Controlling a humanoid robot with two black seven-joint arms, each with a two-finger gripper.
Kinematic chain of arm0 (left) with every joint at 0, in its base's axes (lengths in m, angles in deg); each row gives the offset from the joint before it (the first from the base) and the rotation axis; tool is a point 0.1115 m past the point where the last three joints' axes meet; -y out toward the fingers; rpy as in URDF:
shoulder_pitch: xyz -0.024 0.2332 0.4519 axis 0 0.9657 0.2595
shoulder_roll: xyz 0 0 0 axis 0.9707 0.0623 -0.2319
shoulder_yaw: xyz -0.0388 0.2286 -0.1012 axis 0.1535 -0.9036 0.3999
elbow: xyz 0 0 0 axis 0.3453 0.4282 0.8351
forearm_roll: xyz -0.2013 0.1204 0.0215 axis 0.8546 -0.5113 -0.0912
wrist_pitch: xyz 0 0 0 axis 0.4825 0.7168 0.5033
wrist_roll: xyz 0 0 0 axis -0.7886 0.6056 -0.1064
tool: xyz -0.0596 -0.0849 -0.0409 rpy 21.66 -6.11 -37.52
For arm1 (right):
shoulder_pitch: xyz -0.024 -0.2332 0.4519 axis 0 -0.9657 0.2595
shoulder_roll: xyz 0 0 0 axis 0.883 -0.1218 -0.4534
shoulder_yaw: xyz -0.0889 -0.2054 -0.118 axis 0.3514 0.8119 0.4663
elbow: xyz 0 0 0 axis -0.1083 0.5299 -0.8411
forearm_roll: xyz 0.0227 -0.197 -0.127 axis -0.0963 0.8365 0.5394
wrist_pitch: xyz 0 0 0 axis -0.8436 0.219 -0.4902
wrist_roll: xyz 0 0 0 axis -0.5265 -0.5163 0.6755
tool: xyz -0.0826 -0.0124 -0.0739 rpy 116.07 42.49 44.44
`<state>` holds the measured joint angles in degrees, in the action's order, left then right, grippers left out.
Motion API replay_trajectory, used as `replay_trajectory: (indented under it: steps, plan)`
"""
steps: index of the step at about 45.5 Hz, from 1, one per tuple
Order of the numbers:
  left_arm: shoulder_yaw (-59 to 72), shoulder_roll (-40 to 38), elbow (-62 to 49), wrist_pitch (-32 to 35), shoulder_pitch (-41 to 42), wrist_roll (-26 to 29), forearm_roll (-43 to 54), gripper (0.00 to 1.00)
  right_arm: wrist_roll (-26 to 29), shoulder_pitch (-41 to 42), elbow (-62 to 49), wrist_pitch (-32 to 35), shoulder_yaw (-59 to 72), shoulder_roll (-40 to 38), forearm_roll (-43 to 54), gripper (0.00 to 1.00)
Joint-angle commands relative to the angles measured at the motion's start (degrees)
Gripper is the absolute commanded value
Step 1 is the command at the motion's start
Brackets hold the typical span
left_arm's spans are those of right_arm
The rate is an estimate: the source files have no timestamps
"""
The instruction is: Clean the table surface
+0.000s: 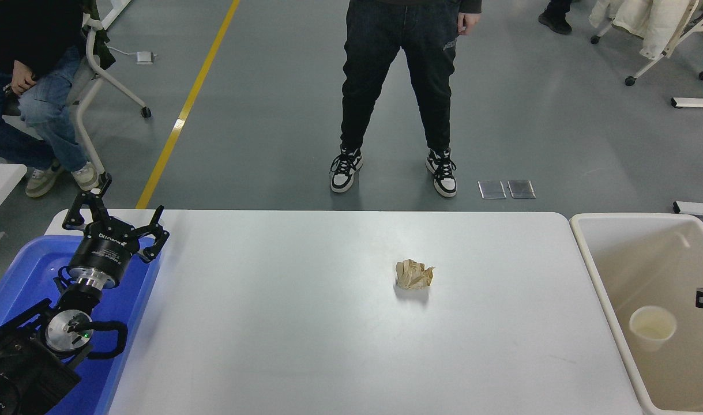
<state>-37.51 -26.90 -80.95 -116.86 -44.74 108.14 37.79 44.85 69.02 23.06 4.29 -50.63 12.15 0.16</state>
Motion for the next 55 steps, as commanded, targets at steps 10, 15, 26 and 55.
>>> replay_trajectory:
  steps: [10,15,26,55]
  plan:
    - [0.00,-0.07,0.00,0.09,0.00,0.00,0.00,1.00,-0.05,0.29,-1.63,-2.00,-0.23,-0.32,-6.68,1.00]
    - [0.00,0.02,0.00,0.09,0.00,0.00,0.00,1.00,-0.14,0.38,-1.98,-2.88,-0.32,-0.32,-12.04,0.99]
    - [0.00,0.02,0.00,0.09,0.00,0.00,0.00,1.00,-0.14,2.92,1.53,-5.78,-7.24,-3.22,-18.82,0.99]
    - [0.00,-0.07,0.00,0.00,0.00,0.00,0.00,1.00,3.54,0.21,32.11,-4.30,-69.03,-9.37,-21.88,1.00]
